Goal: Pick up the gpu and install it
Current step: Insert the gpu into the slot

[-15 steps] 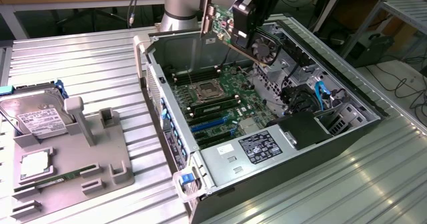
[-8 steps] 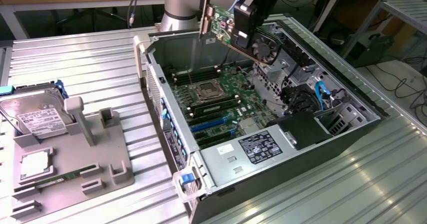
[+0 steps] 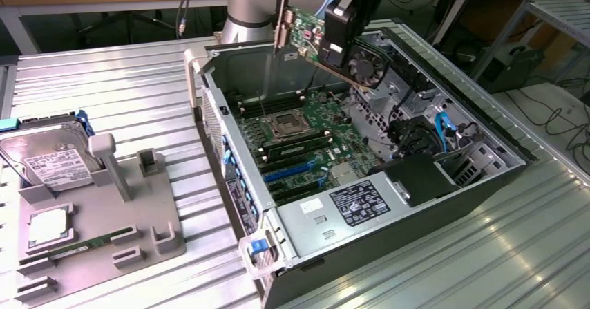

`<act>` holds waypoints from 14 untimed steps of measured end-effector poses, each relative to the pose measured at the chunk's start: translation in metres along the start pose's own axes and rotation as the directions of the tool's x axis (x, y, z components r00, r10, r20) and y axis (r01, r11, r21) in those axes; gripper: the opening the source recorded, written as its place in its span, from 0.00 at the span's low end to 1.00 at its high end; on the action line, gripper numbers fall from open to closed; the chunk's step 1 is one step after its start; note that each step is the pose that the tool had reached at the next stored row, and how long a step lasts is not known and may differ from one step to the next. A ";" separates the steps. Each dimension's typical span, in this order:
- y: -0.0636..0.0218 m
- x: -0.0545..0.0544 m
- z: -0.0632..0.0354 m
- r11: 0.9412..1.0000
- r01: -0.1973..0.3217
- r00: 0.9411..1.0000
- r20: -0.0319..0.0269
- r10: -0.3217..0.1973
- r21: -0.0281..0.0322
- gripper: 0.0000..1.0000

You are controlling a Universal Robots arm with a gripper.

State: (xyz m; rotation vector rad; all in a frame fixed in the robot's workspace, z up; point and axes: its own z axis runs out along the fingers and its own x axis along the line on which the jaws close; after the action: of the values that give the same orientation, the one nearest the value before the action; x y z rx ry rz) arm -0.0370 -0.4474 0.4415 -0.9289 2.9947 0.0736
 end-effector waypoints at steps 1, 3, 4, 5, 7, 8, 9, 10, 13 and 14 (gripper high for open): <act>0.0000 0.000 0.0000 1.000 0.004 1.000 0.000 -0.004 0.000 0.27; 0.0000 0.000 0.0000 1.000 0.014 1.000 -0.001 -0.014 0.000 0.27; 0.0000 0.000 0.0000 1.000 0.018 1.000 -0.001 -0.018 0.000 0.27; 0.0000 0.000 0.0000 1.000 0.023 1.000 -0.001 -0.023 0.000 0.27; 0.0000 0.000 0.0000 0.999 0.032 0.999 -0.001 -0.032 -0.001 0.27; 0.0000 0.000 0.0000 0.999 0.036 0.999 -0.002 -0.036 -0.001 0.27; 0.0000 0.000 0.0000 0.999 0.041 0.999 -0.002 -0.041 -0.001 0.27; 0.0000 0.000 0.0000 0.999 0.046 0.999 -0.002 -0.046 -0.001 0.27; 0.0000 0.000 0.0000 0.998 0.059 0.998 -0.003 -0.059 -0.001 0.27; 0.0000 0.000 0.0000 0.998 0.063 0.998 -0.003 -0.063 -0.001 0.27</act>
State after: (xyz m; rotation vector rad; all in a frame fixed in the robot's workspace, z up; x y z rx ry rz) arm -0.0370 -0.4474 0.4415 -1.0236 2.9653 0.0738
